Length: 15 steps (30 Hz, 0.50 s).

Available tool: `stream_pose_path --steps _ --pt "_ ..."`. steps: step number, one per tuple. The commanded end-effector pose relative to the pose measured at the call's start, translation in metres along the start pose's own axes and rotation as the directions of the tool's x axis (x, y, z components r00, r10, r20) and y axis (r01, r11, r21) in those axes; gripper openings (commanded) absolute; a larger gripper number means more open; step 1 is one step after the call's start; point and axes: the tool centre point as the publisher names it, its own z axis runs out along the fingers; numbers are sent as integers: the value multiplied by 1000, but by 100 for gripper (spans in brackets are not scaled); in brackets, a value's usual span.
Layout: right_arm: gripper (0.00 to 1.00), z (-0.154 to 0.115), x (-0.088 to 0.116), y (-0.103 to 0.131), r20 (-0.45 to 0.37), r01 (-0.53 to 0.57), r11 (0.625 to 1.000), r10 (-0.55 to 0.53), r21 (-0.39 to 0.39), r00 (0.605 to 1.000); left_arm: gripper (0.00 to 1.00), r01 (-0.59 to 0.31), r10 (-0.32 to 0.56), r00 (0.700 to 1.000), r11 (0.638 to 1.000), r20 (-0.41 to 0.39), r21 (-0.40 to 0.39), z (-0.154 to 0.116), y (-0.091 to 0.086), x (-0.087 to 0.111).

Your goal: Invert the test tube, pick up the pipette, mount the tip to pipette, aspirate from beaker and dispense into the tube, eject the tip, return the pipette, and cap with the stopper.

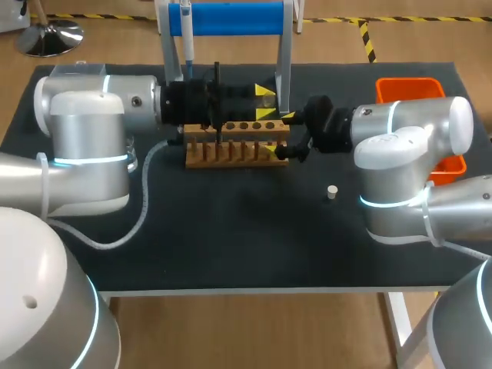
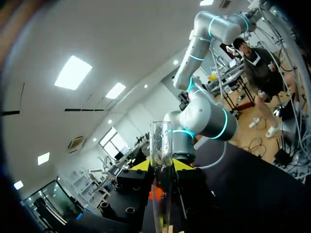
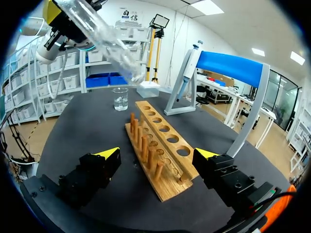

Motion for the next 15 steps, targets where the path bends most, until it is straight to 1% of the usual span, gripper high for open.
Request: stream_pose_path --steps 1,12,13,14,15 --pt "100 -1 0 -1 1 0 1000 0 -3 1000 0 -1 2 1000 1000 28 -11 2 -4 4" --pt "100 -1 0 -1 1 0 1000 0 -3 1000 0 -1 2 1000 1000 28 -11 2 -4 4" --pt "100 -1 0 -1 1 0 1000 0 -3 1000 0 50 -50 998 999 31 -3 -3 0 1" --pt "100 -1 0 -1 1 0 1000 0 -3 1000 0 89 -89 996 996 29 -21 -6 5 -2" --pt "100 -1 0 -1 1 0 1000 0 -3 1000 0 112 -112 993 994 32 -16 -9 8 -4"
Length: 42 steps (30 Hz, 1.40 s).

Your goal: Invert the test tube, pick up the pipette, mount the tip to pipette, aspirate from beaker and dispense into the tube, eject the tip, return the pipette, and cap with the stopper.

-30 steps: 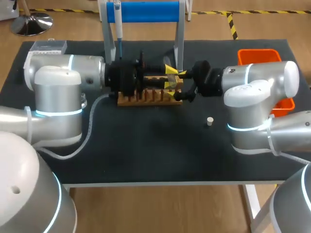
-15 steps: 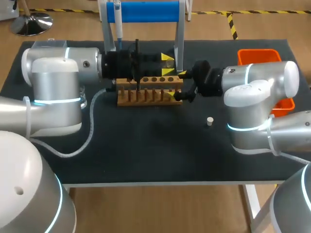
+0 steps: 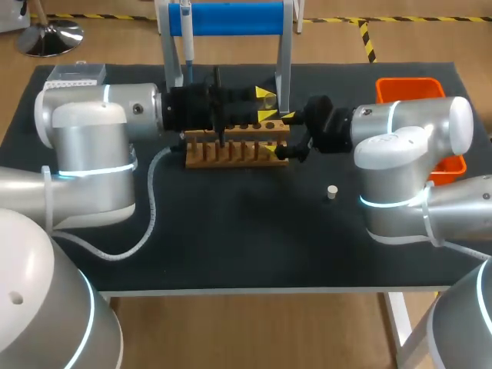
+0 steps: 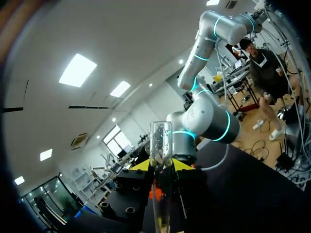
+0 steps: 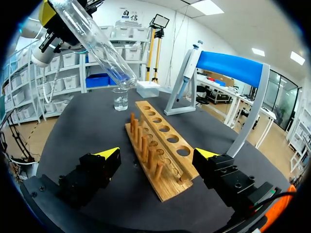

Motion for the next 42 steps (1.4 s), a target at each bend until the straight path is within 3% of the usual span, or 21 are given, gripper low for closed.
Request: stream_pose_path --steps 1,7,12,18,31,42 --pt "100 -1 0 -1 1 0 1000 0 -3 1000 0 124 -124 992 992 -5 0 -10 12 -11" --pt "100 -1 0 -1 1 0 1000 0 -3 1000 0 310 -310 950 951 30 15 -13 31 -23" --pt "100 -1 0 -1 1 0 1000 0 -3 1000 0 407 -409 911 912 49 58 -14 43 -32" --pt "100 -1 0 -1 1 0 1000 0 -3 1000 0 481 -481 874 876 71 26 -17 53 -48" --pt "100 -1 0 -1 1 0 1000 0 -3 1000 0 554 -551 829 832 93 -8 -16 76 -74" --pt "100 -1 0 -1 1 0 1000 0 -3 1000 0 563 -562 824 826 78 3 -10 91 -87"
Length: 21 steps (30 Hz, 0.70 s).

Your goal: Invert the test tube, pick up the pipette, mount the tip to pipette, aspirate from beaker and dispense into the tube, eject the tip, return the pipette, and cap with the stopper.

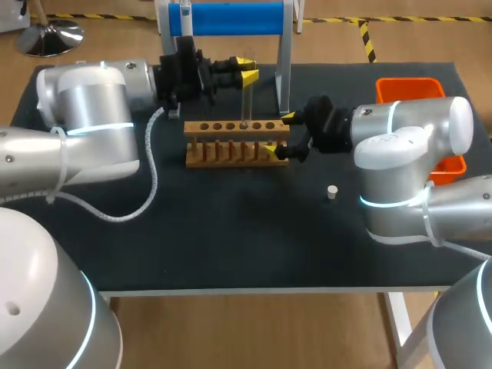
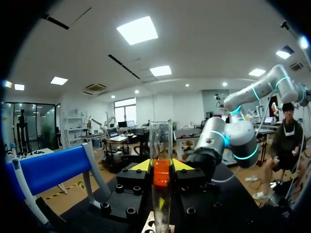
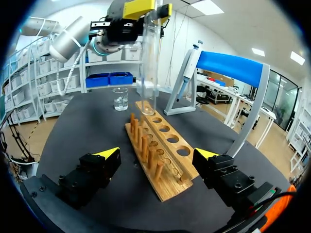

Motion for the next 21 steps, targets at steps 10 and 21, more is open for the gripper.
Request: stream_pose_path --steps 10,21 --pt "100 -1 0 -1 0 0 1000 0 -3 1000 0 7 -7 1000 1000 -27 -14 6 13 -19" --pt "100 -1 0 -1 0 0 1000 0 -3 1000 0 -8 8 1000 1000 8 0 4 25 -28"
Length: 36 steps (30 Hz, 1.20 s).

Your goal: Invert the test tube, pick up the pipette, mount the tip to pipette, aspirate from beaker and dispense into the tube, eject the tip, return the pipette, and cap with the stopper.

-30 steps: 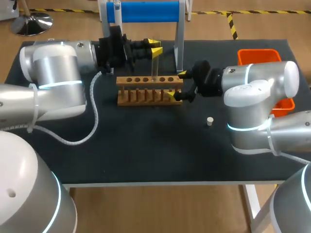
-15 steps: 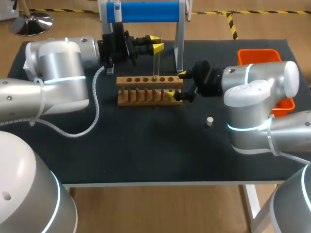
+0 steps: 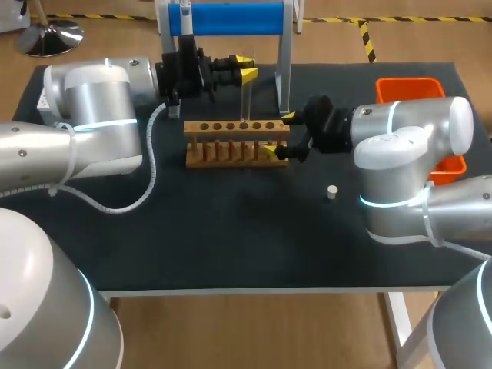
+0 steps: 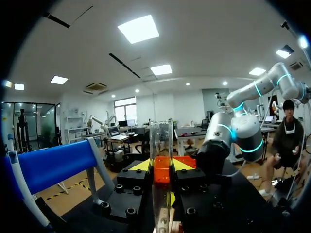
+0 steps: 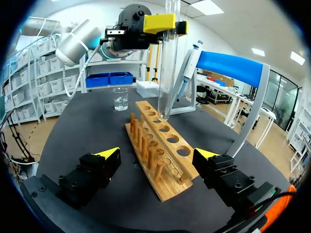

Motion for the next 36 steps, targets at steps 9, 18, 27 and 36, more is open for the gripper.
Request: stream_pose_path --steps 9,18,27,36 --pt "100 -1 0 -1 0 0 1000 0 -3 1000 0 -1 1 1000 1000 17 14 2 11 -10" --pt "100 -1 0 -1 0 0 1000 0 -3 1000 0 3 -4 999 1000 38 13 1 17 -12" --pt "100 -1 0 -1 0 0 1000 0 -3 1000 0 18 -18 999 1000 51 18 1 27 -12" --pt "100 -1 0 -1 0 0 1000 0 -3 1000 0 31 -31 998 999 62 13 -1 35 -12"
